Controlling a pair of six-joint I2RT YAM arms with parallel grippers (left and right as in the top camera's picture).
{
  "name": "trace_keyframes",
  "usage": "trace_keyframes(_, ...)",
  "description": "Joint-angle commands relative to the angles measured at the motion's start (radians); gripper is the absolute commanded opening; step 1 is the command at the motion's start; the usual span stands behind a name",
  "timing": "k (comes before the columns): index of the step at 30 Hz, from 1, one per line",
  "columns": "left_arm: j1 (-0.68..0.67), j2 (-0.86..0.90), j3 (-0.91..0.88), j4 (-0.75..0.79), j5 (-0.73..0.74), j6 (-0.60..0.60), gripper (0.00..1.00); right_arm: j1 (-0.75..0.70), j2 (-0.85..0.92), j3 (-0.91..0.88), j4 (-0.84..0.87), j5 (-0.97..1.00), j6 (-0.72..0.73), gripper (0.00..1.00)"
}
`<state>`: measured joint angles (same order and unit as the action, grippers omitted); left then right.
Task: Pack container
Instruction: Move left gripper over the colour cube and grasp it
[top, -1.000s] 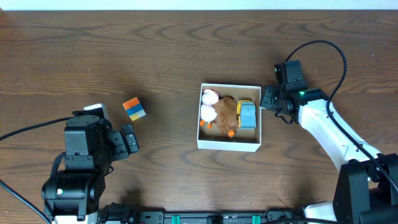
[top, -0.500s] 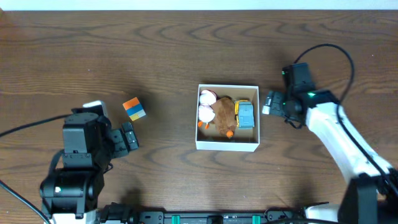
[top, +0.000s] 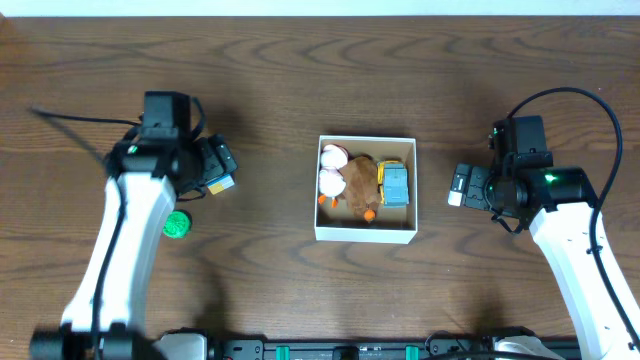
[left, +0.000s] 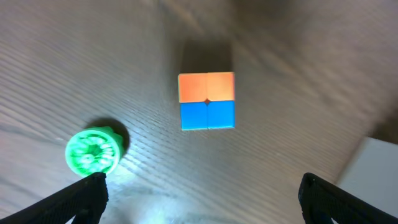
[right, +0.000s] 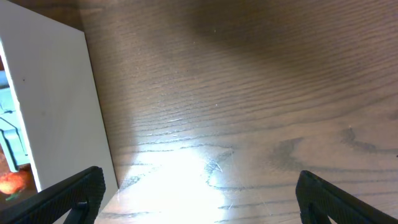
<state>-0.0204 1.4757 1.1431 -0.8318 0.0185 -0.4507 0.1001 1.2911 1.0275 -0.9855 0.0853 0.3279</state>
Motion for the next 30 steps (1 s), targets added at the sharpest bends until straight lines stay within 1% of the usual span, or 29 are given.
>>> trace_keyframes(1, 0.004, 0.083, 0.010, 0.027, -0.002, -0.056, 0.98, -0.004, -0.003, 0.014, -0.003, 0.001, -0.031, 0.99)
trace_keyframes(5, 0.004, 0.179, 0.010, 0.070, -0.002, -0.066, 0.98, -0.003, -0.003, 0.014, -0.009, 0.000, -0.031, 0.99)
trace_keyframes(10, 0.004, 0.254, 0.010, 0.134, -0.002, -0.068, 0.98, -0.003, -0.003, 0.014, -0.018, 0.000, -0.031, 0.99)
trace_keyframes(15, 0.004, 0.300, 0.010, 0.183, -0.003, -0.068, 0.98, -0.003, -0.003, 0.014, -0.037, 0.000, -0.031, 0.99)
trace_keyframes(25, 0.019, 0.342, 0.009, 0.212, -0.003, -0.067, 0.99, -0.003, -0.003, 0.014, -0.056, 0.000, -0.038, 0.99)
trace_keyframes(26, 0.023, 0.343, 0.008, 0.210, -0.003, -0.067, 0.97, -0.003, -0.003, 0.014, -0.058, 0.000, -0.038, 0.99)
trace_keyframes(28, 0.028, 0.343, 0.006, 0.205, -0.003, -0.067, 0.90, -0.003, -0.003, 0.014, -0.058, 0.000, -0.038, 0.99)
trace_keyframes(30, 0.031, 0.343, 0.006, 0.204, -0.003, -0.066, 0.86, -0.003, -0.003, 0.014, -0.058, 0.000, -0.038, 0.99)
